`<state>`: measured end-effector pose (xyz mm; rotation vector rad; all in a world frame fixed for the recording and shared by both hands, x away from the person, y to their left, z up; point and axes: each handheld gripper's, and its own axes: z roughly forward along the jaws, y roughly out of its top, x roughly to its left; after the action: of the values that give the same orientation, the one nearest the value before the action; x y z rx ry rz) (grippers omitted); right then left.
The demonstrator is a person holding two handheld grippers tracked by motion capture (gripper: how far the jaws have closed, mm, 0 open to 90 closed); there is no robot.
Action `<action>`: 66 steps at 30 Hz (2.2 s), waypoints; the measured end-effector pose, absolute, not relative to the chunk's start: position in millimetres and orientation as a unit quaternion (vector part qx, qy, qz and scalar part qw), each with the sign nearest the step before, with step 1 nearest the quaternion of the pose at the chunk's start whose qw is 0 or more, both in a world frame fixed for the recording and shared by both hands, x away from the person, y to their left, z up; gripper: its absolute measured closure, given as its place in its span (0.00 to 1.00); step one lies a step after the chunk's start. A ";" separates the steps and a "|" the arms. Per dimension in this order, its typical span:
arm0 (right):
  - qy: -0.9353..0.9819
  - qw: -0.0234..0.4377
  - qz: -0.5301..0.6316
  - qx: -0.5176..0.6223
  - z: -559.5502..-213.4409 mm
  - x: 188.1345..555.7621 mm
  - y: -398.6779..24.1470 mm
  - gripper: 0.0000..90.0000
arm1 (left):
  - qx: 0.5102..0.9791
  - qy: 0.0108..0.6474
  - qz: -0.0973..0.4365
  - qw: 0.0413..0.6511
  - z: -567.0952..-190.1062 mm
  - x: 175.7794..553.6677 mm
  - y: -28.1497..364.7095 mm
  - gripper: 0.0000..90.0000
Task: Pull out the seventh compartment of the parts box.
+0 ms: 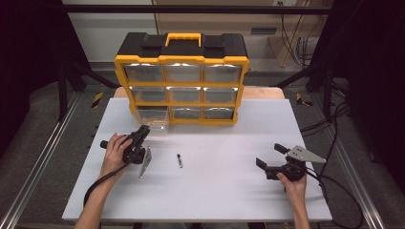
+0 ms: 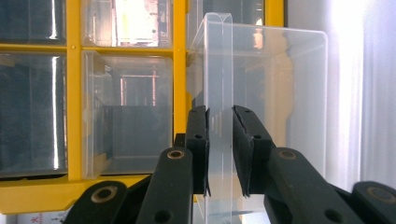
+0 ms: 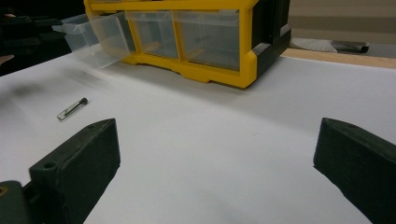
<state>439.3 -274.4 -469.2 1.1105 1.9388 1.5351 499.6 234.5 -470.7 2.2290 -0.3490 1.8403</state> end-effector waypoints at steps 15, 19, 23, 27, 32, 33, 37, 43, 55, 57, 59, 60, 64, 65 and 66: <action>0.698 0.214 0.554 0.401 -468.5 438.8 -274.8 0.01 | 0.787 -0.083 0.592 0.155 -453.9 495.3 229.8 0.73; 0.698 0.213 0.553 0.401 -468.7 438.8 -274.5 0.01 | 0.790 -0.070 0.585 0.170 -451.1 494.3 229.0 0.72; 0.698 0.213 0.554 0.401 -468.5 438.8 -274.6 0.01 | 0.793 -0.036 0.577 0.193 -448.4 493.6 228.0 0.68; 0.698 0.214 0.554 0.400 -468.5 438.8 -274.8 0.01 | 0.797 0.002 0.564 0.217 -445.5 494.1 228.9 0.65; 0.698 0.213 0.554 0.400 -468.3 438.8 -275.0 0.01 | 0.799 0.047 0.547 0.244 -440.5 494.5 231.1 0.58; 0.698 0.213 0.555 0.401 -468.2 438.6 -275.0 0.01 | 0.799 0.070 0.537 0.262 -438.9 495.1 231.7 0.57; 0.698 0.213 0.554 0.401 -468.2 438.6 -275.1 0.01 | 0.799 0.110 0.515 0.292 -434.4 496.0 233.4 0.50; 0.698 0.212 0.554 0.401 -468.1 438.5 -275.1 0.01 | 0.792 0.158 0.485 0.336 -429.1 496.4 236.3 0.42; 0.696 0.214 0.557 0.399 -467.6 438.4 -275.6 0.01 | 0.768 0.230 0.430 0.414 -418.3 494.8 241.0 0.29; 0.696 0.215 0.557 0.399 -467.6 438.4 -275.7 0.01 | 0.765 0.254 0.408 0.430 -416.3 494.6 242.3 0.27; 0.696 0.215 0.557 0.399 -467.6 438.4 -275.6 0.01 | 0.760 0.267 0.395 0.442 -415.4 494.5 243.5 0.25; 0.696 0.215 0.557 0.399 -467.6 438.4 -275.6 0.01 | 0.758 0.273 0.390 0.446 -414.9 494.4 244.0 0.24; 0.696 0.214 0.557 0.399 -467.5 438.4 -275.6 0.01 | 0.750 0.294 0.371 0.461 -413.3 493.6 246.0 0.21; 0.696 0.215 0.557 0.399 -467.6 438.4 -275.6 0.01 | 0.749 0.299 0.367 0.464 -412.9 493.4 246.5 0.21; 0.697 0.214 0.556 0.399 -467.5 438.4 -275.7 0.01 | 0.747 0.305 0.362 0.467 -412.3 493.2 246.9 0.20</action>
<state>438.4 -275.7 -467.5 1.1069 1.9336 1.5429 493.2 246.9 -412.3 1.8338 0.7477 0.8883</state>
